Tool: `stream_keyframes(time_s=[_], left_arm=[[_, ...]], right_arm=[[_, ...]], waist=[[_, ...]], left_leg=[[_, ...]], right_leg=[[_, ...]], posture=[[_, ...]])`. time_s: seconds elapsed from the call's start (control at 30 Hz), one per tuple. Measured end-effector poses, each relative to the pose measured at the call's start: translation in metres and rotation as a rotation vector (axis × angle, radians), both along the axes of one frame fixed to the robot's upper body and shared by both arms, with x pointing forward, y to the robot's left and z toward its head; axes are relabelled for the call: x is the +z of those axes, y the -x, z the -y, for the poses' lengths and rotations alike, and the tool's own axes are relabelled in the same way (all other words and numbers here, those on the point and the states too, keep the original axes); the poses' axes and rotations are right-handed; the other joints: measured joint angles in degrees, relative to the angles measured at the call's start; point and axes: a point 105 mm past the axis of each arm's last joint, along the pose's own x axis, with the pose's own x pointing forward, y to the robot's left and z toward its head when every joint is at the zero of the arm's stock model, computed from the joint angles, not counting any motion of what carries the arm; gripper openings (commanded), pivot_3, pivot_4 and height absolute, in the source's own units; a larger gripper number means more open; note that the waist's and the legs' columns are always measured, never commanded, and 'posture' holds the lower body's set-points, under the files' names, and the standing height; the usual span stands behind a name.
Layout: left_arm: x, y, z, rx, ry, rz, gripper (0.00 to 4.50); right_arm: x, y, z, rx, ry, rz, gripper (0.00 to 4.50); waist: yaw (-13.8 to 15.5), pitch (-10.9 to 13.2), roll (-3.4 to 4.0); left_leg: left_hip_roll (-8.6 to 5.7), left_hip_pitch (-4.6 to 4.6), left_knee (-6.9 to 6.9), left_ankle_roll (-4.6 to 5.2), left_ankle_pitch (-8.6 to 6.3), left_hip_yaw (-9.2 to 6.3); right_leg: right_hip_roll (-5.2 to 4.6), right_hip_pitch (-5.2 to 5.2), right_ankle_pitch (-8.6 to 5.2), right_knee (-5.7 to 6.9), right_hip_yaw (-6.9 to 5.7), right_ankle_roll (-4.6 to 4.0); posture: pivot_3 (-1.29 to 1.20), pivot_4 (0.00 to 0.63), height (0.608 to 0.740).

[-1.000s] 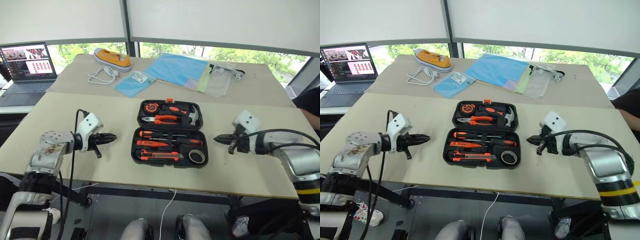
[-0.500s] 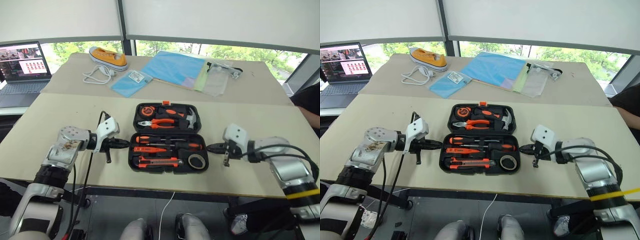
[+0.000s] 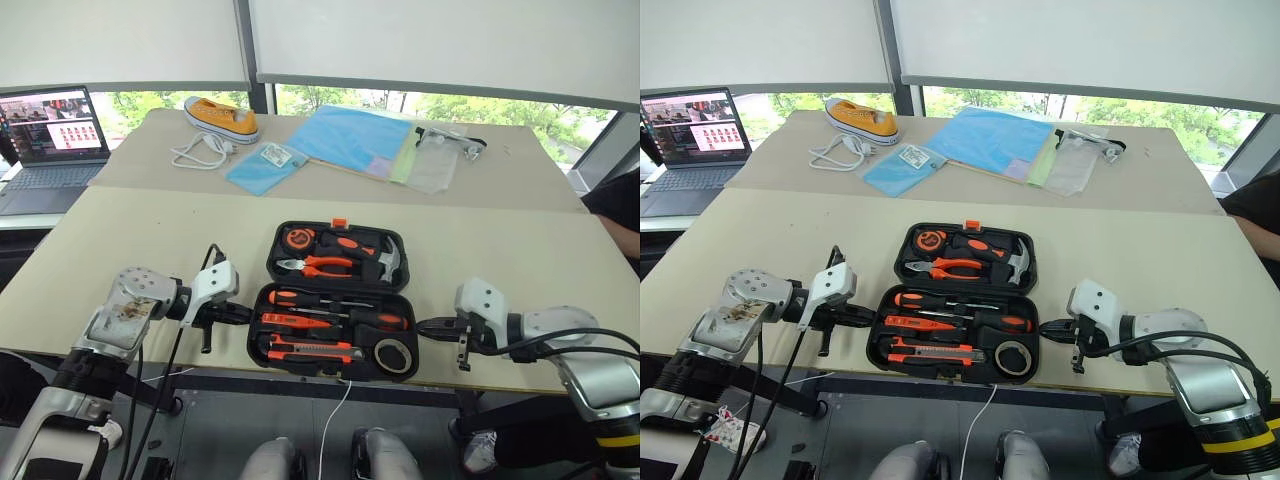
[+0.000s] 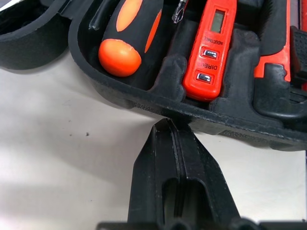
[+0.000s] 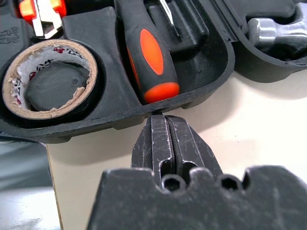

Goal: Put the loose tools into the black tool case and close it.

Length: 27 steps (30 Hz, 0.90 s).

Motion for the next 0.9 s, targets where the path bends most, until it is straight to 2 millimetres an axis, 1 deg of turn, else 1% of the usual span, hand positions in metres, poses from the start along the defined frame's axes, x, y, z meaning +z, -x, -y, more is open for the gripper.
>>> stream_keyframes(time_s=[0.03,0.07,0.1,0.13,0.2,0.23,0.27,0.3,0.33,0.37,0.4,0.43,0.5,0.57,0.63,0.7,0.77,0.8,0.83,0.87,0.9], left_arm=[[-0.001,-0.001,-0.003,0.008,-0.004,-0.002,0.54],[-0.001,-0.002,-0.005,0.019,-0.004,-0.007,0.75],[0.0,-0.005,-0.011,0.038,-0.007,-0.005,1.09],[0.002,-0.01,-0.015,0.069,-0.003,-0.005,1.51],[0.008,-0.028,-0.031,0.207,0.029,0.004,2.21],[0.016,-0.039,-0.037,0.281,0.065,0.016,2.6],[0.025,-0.049,-0.039,0.34,0.116,0.02,2.98],[0.034,-0.057,-0.036,0.379,0.171,0.018,3.33],[0.049,-0.069,-0.026,0.408,0.242,0.019,3.77],[0.057,-0.076,-0.018,0.428,0.283,0.006,4.04],[0.064,-0.082,-0.01,0.442,0.309,-0.005,4.43],[0.069,-0.088,-0.002,0.458,0.328,-0.024,4.49],[0.066,-0.094,0.009,0.473,0.326,-0.054,4.49],[0.053,-0.098,0.014,0.492,0.305,-0.091,4.49],[0.037,-0.101,0.016,0.524,0.28,-0.132,4.49],[0.034,-0.104,0.019,0.536,0.285,-0.15,4.49],[0.036,-0.108,0.021,0.54,0.277,-0.138,3.97],[0.035,-0.109,0.023,0.538,0.28,-0.14,3.75],[0.034,-0.109,0.024,0.535,0.284,-0.142,3.41],[0.034,-0.109,0.024,0.534,0.285,-0.144,2.98],[0.033,-0.109,0.024,0.533,0.285,-0.146,2.65]], right_arm=[[0.001,-0.001,0.004,-0.017,0.014,0.002,0.76],[0.003,-0.002,0.009,-0.039,0.029,0.001,1.07],[0.005,-0.005,0.018,-0.08,0.042,-0.005,1.35],[0.007,-0.007,0.024,-0.113,0.042,-0.01,1.77],[0.014,-0.017,0.032,-0.195,0.006,-0.026,2.46],[0.02,-0.023,0.034,-0.238,-0.025,-0.035,2.83],[0.025,-0.031,0.035,-0.283,-0.067,-0.043,3.15],[0.031,-0.04,0.034,-0.321,-0.113,-0.047,3.48],[0.041,-0.053,0.03,-0.364,-0.166,-0.04,3.89],[0.047,-0.063,0.025,-0.391,-0.208,-0.04,4.15],[0.053,-0.072,0.02,-0.41,-0.24,-0.027,4.46],[0.059,-0.087,0.016,-0.458,-0.258,-0.003,4.49],[0.057,-0.106,0.017,-0.556,-0.25,-0.009,4.49],[0.048,-0.114,0.017,-0.61,-0.259,-0.069,4.49],[0.039,-0.117,0.011,-0.623,-0.268,-0.126,4.49],[0.035,-0.119,0.006,-0.624,-0.275,-0.148,4.49],[0.038,-0.122,0.001,-0.621,-0.272,-0.147,3.98],[0.038,-0.122,0.0,-0.62,-0.272,-0.152,3.79],[0.036,-0.121,-0.001,-0.618,-0.271,-0.163,3.48],[0.035,-0.121,-0.003,-0.613,-0.268,-0.171,3.03],[0.034,-0.12,-0.005,-0.605,-0.266,-0.178,2.73]], waist=[[0.0,0.0,0.0],[0.0,0.0,0.0],[0.0,0.0,-0.01],[0.0,0.0,-0.01],[0.0,0.0,-0.03],[0.0,0.0,-0.06],[0.0,0.0,-0.1],[0.0,0.1,-0.15],[0.0,0.1,-0.17],[0.0,0.1,-0.18],[0.0,0.1,-0.19],[-0.1,0.1,-0.19],[-0.2,0.1,-0.19],[-0.2,0.1,-0.18],[-0.5,0.0,-0.18],[-0.5,0.0,-0.17],[-0.5,0.0,-0.16],[-0.5,0.0,-0.16],[-0.6,0.0,-0.16],[-0.7,0.0,-0.16],[-0.9,0.0,-0.17]], left_leg=[[0.0,0.0,0.0,0.0,0.0,0.0],[0.0,0.0,0.0,0.0,0.0,0.0],[0.01,0.03,0.01,0.0,0.0,-0.01],[0.01,0.06,0.01,0.0,0.0,0.0],[0.03,0.02,0.02,0.0,0.0,-0.01],[0.04,0.02,0.02,0.0,0.01,-0.01],[0.05,0.03,0.07,0.0,0.02,-0.02],[0.05,0.01,0.11,0.03,0.06,-0.02],[0.03,-0.07,0.12,0.08,0.15,-0.02],[0.02,-0.06,0.13,0.11,0.18,-0.01],[0.0,-0.08,0.13,0.11,0.18,0.0],[-0.03,-0.05,0.12,0.1,0.2,0.02],[-0.06,-0.05,0.08,0.1,0.21,0.07],[-0.03,-0.12,0.0,0.1,0.22,0.08],[-0.05,-0.42,-0.04,0.11,0.22,0.09],[-0.08,-0.61,-0.03,0.11,0.23,0.1],[-0.1,-0.6,-0.04,0.11,0.22,0.13],[-0.09,-0.59,-0.04,0.1,0.22,0.14],[-0.08,-0.53,-0.04,0.1,0.22,0.16],[-0.07,-0.47,-0.03,0.09,0.23,0.18],[-0.08,-0.39,-0.02,0.03,0.26,0.19]], right_leg=[[0.0,0.01,0.01,0.0,-0.01,-0.01],[0.0,0.01,0.02,0.0,-0.01,-0.03],[0.0,0.04,0.02,-0.01,-0.02,-0.03],[0.0,0.06,0.01,0.01,-0.03,-0.02],[0.0,0.02,0.02,0.01,-0.03,-0.03],[0.0,0.02,0.09,0.0,-0.03,-0.12],[0.0,0.04,0.1,0.05,-0.03,-0.12],[0.01,0.04,0.16,0.06,-0.04,-0.13],[0.0,0.01,0.24,0.04,-0.04,-0.07],[0.0,0.03,0.26,0.04,-0.04,-0.06],[0.0,0.02,0.27,0.05,-0.03,-0.06],[0.01,0.02,0.34,0.1,-0.02,-0.17],[0.05,-0.01,0.51,0.13,-0.03,-0.45],[0.17,-0.01,0.52,0.19,-0.11,-0.48],[0.46,-0.17,0.52,0.12,-0.26,-0.48],[0.46,-0.24,0.51,0.05,-0.48,-0.46],[0.42,-0.16,0.48,-0.03,-0.65,-0.42],[0.38,-0.12,0.47,-0.03,-0.68,-0.4],[0.35,-0.07,0.47,-0.02,-0.68,-0.39],[0.3,-0.03,0.48,0.01,-0.66,-0.36],[0.23,0.02,0.46,-0.01,-0.57,-0.3]], posture=[[0.0,0.15,0.718],[0.0,0.15,0.718],[0.0,0.15,0.718],[0.0,0.15,0.718],[0.0,0.15,0.718],[0.0,0.15,0.718],[0.0,0.15,0.718],[0.0,0.15,0.718],[0.0,0.15,0.718],[0.0,0.15,0.718],[0.0,0.15,0.718],[0.0,0.15,0.718],[0.0,0.15,0.718],[0.0,0.15,0.718],[0.0,0.15,0.718],[0.0,0.15,0.718],[0.0,0.15,0.718],[0.0,0.15,0.718],[0.0,0.15,0.718],[0.0,0.15,0.718],[0.0,0.15,0.718]])
